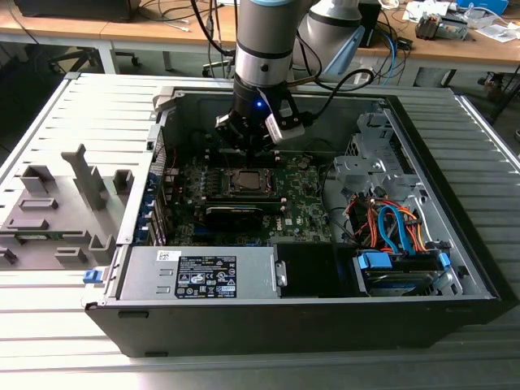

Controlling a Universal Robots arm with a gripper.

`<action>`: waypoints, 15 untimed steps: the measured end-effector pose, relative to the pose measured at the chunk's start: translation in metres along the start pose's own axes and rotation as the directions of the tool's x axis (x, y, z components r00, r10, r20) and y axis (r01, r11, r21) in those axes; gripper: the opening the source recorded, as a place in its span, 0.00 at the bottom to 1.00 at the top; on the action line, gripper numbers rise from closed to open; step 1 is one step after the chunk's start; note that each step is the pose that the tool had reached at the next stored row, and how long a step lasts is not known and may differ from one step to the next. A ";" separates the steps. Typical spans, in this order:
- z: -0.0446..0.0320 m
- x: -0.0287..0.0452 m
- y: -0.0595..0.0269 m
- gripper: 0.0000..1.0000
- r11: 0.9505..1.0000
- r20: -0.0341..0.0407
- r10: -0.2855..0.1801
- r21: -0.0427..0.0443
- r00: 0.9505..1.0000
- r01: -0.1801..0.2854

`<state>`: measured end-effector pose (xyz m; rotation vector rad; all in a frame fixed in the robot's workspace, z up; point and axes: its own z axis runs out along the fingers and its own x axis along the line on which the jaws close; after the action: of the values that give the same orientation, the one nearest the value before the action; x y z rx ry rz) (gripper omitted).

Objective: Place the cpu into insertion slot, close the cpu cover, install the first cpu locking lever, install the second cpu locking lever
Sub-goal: 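Install the first cpu locking lever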

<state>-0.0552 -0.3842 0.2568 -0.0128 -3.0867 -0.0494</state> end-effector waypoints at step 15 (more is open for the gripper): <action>-0.0048 0.0004 0.0001 0.11 1.000 0.000 0.000 0.000 1.000 0.000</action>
<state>-0.0553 -0.3842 0.2616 -0.0128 -3.0867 -0.0493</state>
